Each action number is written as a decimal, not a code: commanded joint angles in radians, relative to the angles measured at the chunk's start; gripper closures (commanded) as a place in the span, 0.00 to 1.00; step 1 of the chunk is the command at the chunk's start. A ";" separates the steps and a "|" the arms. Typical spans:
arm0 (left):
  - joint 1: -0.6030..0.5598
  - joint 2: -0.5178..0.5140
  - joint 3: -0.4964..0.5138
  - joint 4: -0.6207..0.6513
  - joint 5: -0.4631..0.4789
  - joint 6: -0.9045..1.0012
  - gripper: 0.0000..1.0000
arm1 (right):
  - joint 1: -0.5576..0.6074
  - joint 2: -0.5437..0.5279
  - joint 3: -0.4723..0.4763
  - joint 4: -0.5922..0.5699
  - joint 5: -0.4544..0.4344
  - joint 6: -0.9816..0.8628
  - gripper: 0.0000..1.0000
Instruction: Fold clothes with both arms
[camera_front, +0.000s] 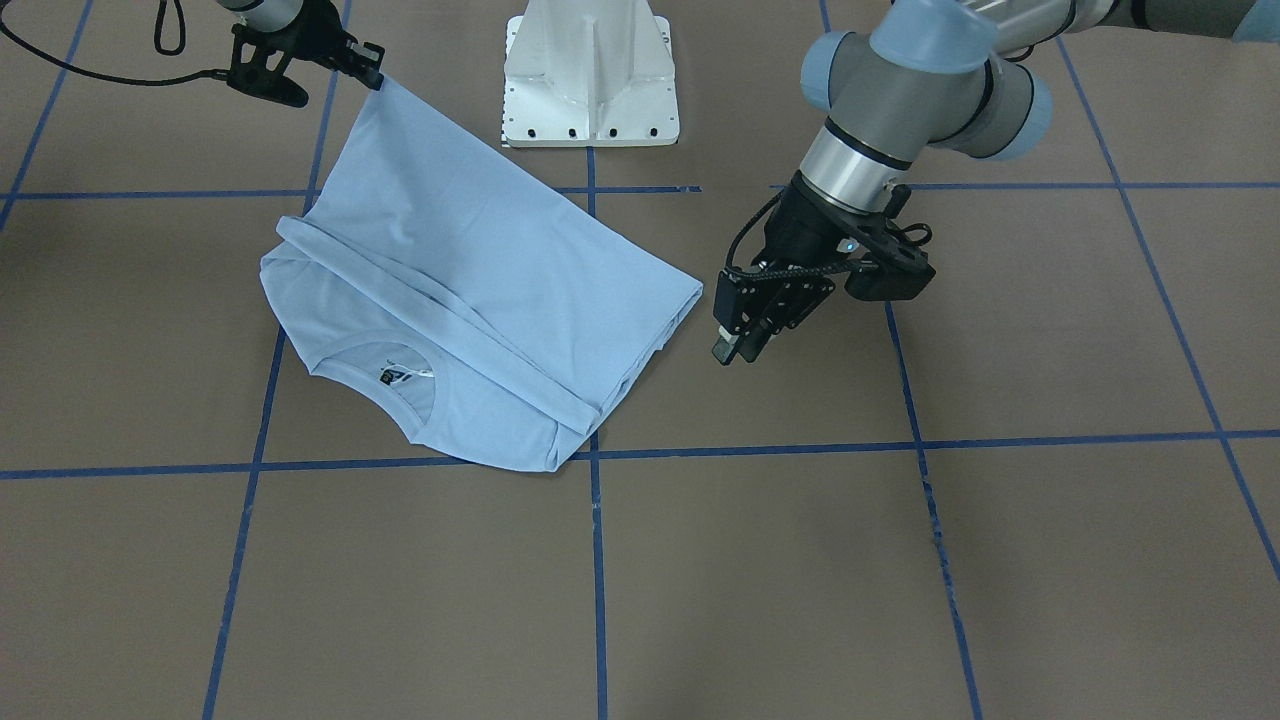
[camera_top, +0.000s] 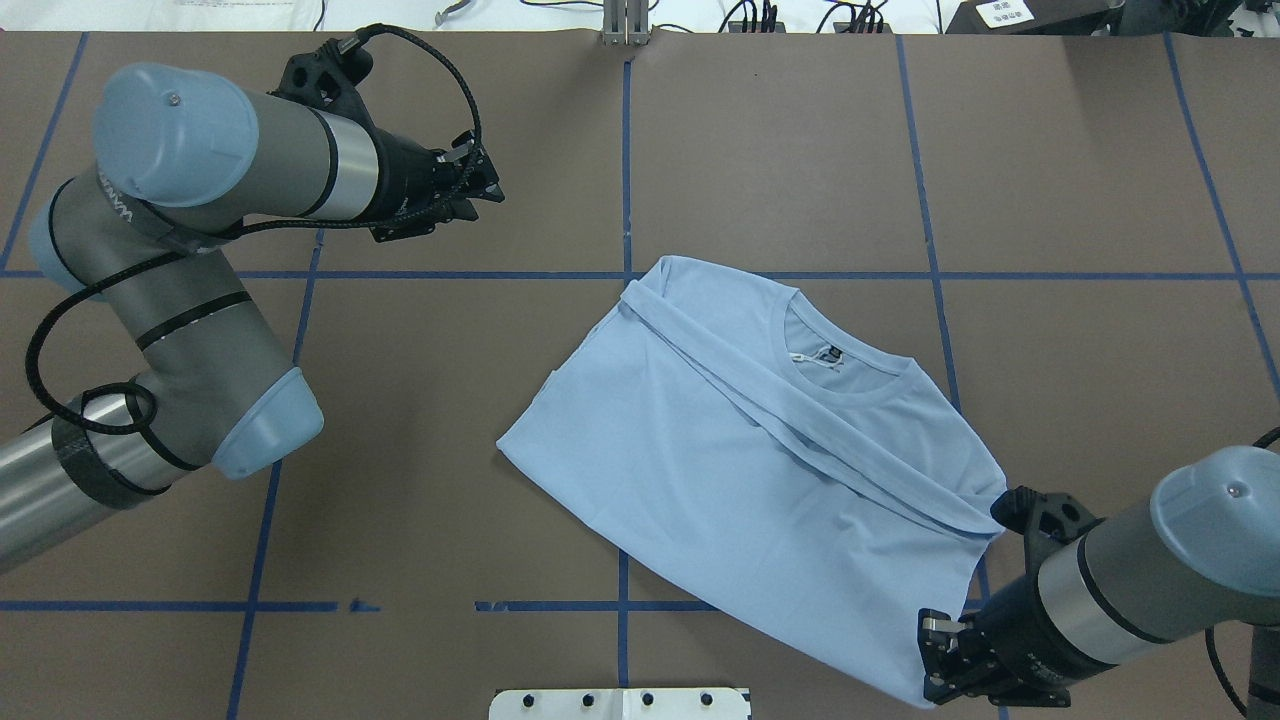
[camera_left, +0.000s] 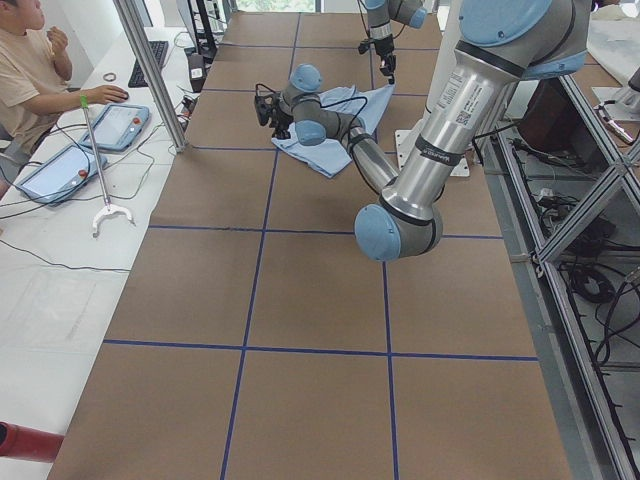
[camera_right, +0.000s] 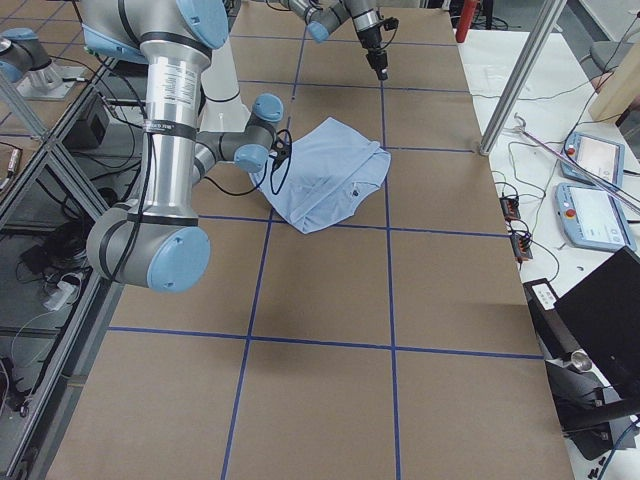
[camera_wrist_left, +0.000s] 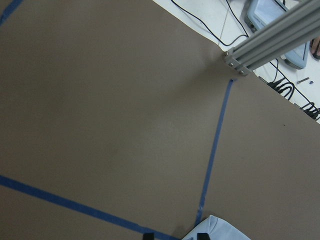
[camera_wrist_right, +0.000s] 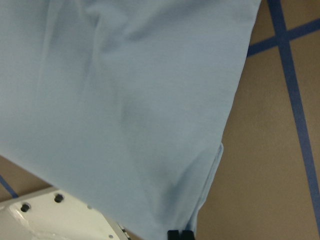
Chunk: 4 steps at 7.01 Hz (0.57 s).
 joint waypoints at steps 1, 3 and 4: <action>0.048 0.005 -0.040 -0.001 0.004 -0.065 0.53 | 0.069 0.067 0.015 0.002 0.005 0.000 0.00; 0.077 0.060 -0.070 -0.003 0.006 -0.086 0.47 | 0.159 0.173 -0.017 0.004 -0.161 -0.003 0.00; 0.117 0.097 -0.065 0.000 0.012 -0.086 0.47 | 0.205 0.246 -0.084 0.006 -0.274 -0.012 0.00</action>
